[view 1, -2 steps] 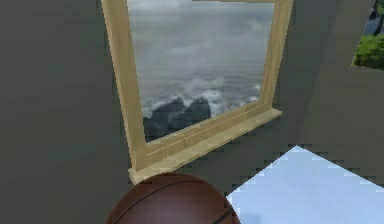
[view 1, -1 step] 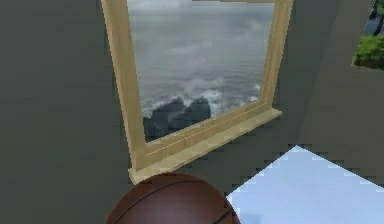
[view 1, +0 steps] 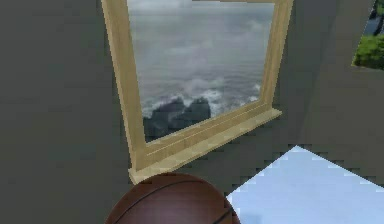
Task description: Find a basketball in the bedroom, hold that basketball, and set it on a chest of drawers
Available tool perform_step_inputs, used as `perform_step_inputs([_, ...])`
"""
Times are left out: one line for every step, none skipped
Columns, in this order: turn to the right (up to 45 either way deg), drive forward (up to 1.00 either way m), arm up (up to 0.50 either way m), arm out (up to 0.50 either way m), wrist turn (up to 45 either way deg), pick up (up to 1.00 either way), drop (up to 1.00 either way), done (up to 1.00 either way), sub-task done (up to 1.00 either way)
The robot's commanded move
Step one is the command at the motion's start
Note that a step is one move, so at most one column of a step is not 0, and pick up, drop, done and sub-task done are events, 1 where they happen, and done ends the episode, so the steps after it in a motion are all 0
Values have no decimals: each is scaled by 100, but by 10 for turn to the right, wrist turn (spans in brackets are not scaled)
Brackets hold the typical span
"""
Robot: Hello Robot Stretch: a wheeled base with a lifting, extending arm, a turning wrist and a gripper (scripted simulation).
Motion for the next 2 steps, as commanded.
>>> perform_step_inputs([-450, 0, 0, 0, 0, 0, 0, 0, 0])
perform_step_inputs([-150, 0, 0, 0, 0, 0, 0, 0, 0])
